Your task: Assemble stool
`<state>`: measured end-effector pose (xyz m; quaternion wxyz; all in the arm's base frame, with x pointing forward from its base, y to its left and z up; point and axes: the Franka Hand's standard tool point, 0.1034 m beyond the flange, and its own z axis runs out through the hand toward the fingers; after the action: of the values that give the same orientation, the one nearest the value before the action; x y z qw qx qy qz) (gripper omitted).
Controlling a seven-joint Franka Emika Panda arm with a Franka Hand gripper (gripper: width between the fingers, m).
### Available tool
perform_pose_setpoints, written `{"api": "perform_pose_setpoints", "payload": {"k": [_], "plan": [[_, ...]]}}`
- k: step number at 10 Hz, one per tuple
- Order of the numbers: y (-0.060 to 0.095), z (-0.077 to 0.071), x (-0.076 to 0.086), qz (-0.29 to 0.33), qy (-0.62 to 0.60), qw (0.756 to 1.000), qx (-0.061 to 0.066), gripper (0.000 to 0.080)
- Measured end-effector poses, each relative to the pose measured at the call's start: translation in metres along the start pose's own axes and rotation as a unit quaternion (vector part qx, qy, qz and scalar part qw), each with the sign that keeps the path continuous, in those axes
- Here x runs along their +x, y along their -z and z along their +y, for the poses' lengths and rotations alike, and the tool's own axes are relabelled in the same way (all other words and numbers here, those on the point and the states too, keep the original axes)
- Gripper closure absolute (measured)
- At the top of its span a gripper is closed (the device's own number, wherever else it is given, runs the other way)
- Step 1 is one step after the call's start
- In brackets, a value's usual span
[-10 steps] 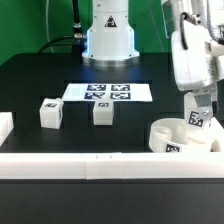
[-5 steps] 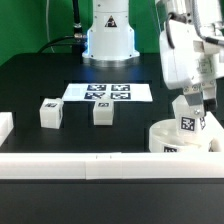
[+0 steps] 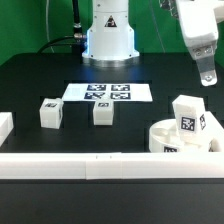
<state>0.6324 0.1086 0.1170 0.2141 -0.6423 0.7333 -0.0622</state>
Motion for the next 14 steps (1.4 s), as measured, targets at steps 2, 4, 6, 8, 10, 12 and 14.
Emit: {"api": "perform_pose_setpoints", "payload": {"k": [2,4,6,8,10,12,14], "plan": [[-0.001,0.0,0.001,0.001,0.087,0.996,-0.001,0.015],[-0.002,0.0,0.007,-0.004,0.266,0.964,-0.026,0.015],[-0.001,-0.003,0.007,-0.012,0.383,0.923,-0.042,0.015],[-0.001,-0.004,0.008,-0.011,0.444,0.895,-0.042,0.015],[-0.001,-0.004,0.009,-0.013,0.514,0.856,-0.045,0.015],[-0.002,-0.008,0.015,-0.033,0.654,0.753,-0.065,0.015],[-0.008,-0.009,0.012,-0.06,0.744,0.659,-0.09,0.015]]}}
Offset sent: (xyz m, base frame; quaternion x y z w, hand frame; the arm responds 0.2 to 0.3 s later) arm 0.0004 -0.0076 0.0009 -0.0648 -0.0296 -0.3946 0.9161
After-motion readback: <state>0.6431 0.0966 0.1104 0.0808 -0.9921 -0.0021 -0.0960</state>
